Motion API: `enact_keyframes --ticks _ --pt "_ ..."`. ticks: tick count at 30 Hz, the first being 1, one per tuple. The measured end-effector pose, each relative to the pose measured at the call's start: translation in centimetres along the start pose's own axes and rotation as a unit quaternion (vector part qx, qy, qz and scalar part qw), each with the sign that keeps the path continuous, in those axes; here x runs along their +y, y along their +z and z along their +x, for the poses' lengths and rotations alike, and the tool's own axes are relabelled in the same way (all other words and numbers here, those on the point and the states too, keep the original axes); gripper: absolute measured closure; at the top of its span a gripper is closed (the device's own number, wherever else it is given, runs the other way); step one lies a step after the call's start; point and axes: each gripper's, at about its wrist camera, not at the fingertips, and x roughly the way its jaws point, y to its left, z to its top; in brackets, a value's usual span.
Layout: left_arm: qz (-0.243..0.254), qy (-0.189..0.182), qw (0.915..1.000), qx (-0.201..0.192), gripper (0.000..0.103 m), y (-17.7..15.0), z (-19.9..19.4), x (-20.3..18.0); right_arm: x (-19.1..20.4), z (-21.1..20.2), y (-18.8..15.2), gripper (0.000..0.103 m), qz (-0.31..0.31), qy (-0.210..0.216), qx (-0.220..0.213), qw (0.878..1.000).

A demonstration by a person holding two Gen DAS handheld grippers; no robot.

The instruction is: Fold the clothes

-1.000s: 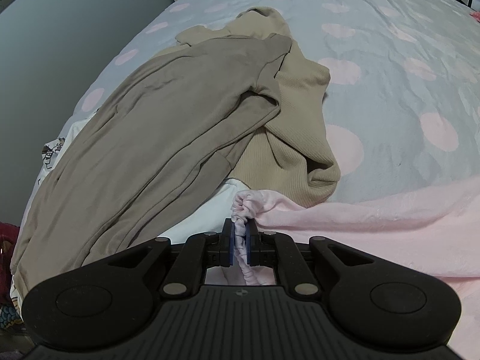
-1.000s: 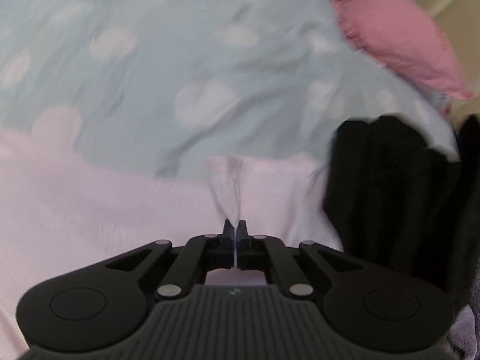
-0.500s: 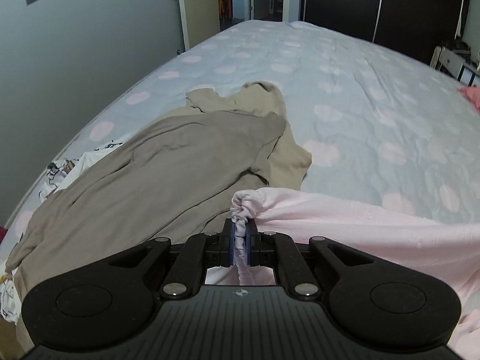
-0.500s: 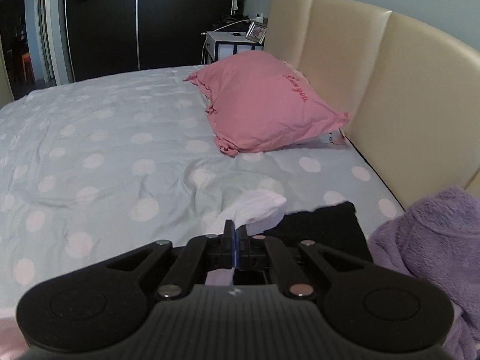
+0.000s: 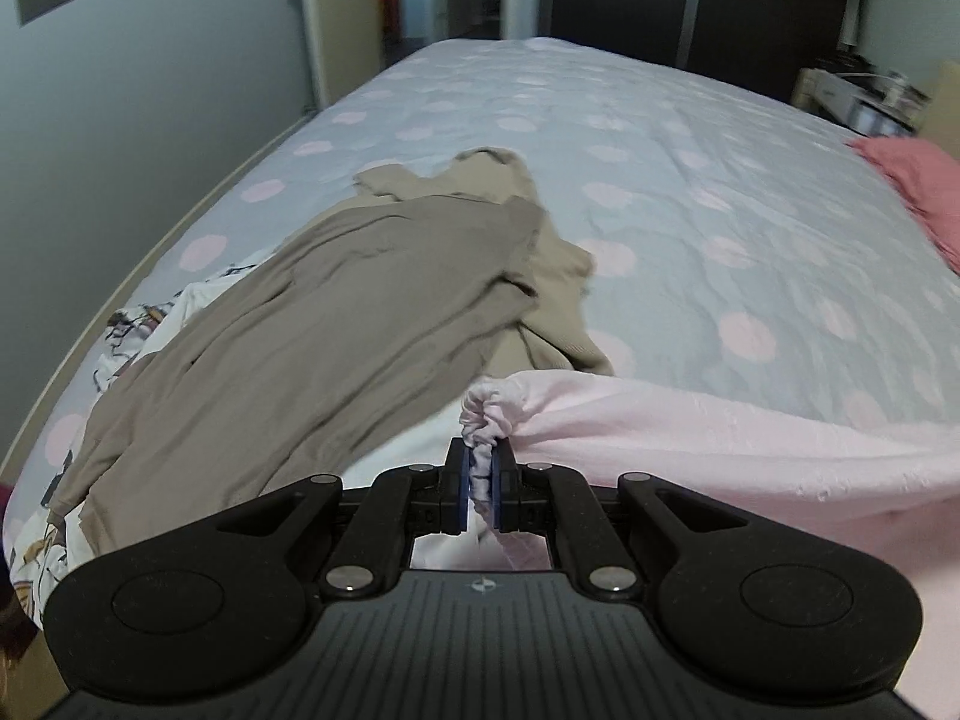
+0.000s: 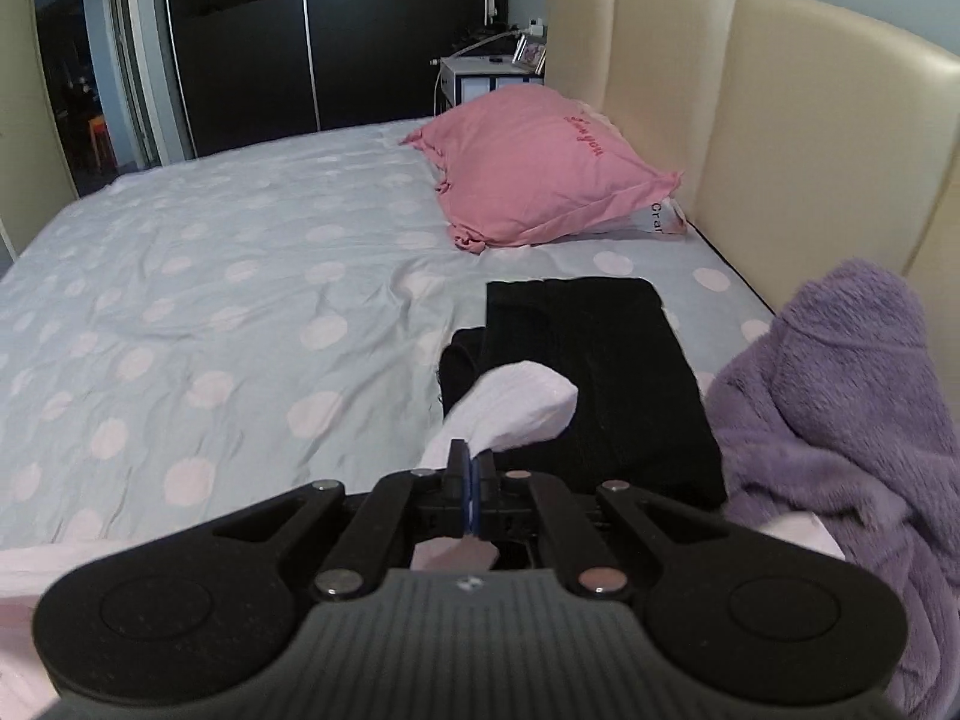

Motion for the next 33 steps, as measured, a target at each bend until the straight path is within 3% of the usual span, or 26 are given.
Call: enact_keyframes --ticks 5,8,15,16,18,20,21,26,30,33 --pt "0.055 -0.044 0.9975 0.004 0.098 -2.8 -2.3 0.1 -3.1 -3.8 -2.9 0.102 0.023 0.011 -0.009 1.000" --pt "0.103 -0.084 0.9909 0.019 0.098 -4.8 -3.2 -0.3 -4.8 -4.8 -4.7 0.102 0.029 0.005 0.000 1.000" --pt "0.161 -0.126 0.9736 0.101 0.098 -8.9 -2.8 -2.0 -6.4 -4.1 -7.7 0.102 0.036 0.021 0.038 0.998" --pt "0.163 -0.131 0.9719 0.107 0.098 -9.1 -2.7 -2.2 -6.0 -4.0 -7.9 0.097 0.028 0.028 0.041 0.998" --pt "0.165 -0.141 0.9699 0.110 0.097 -9.3 -2.8 -2.5 -4.8 -4.3 -8.1 0.094 0.003 0.033 0.039 0.999" --pt "0.164 -0.162 0.9663 0.115 0.096 -9.4 -3.0 -2.7 -3.2 -5.0 -8.1 0.069 -0.031 0.033 0.025 0.999" --pt "0.166 -0.172 0.9637 0.119 0.096 -9.6 -3.1 -2.8 -2.3 -5.5 -8.2 0.066 -0.046 0.033 0.014 0.998" --pt "0.179 -0.221 0.9470 0.149 0.075 -10.6 -3.3 -3.6 3.3 -7.5 -8.4 0.062 -0.111 0.060 -0.031 0.991" --pt "0.198 -0.251 0.9327 0.168 0.075 -11.3 -3.4 -4.4 8.8 -7.2 -9.8 0.056 -0.159 0.123 -0.028 0.979" --pt "0.211 -0.245 0.9299 0.175 0.075 -11.9 -3.5 -4.7 13.5 -5.9 -11.7 0.056 -0.189 0.184 -0.005 0.964"
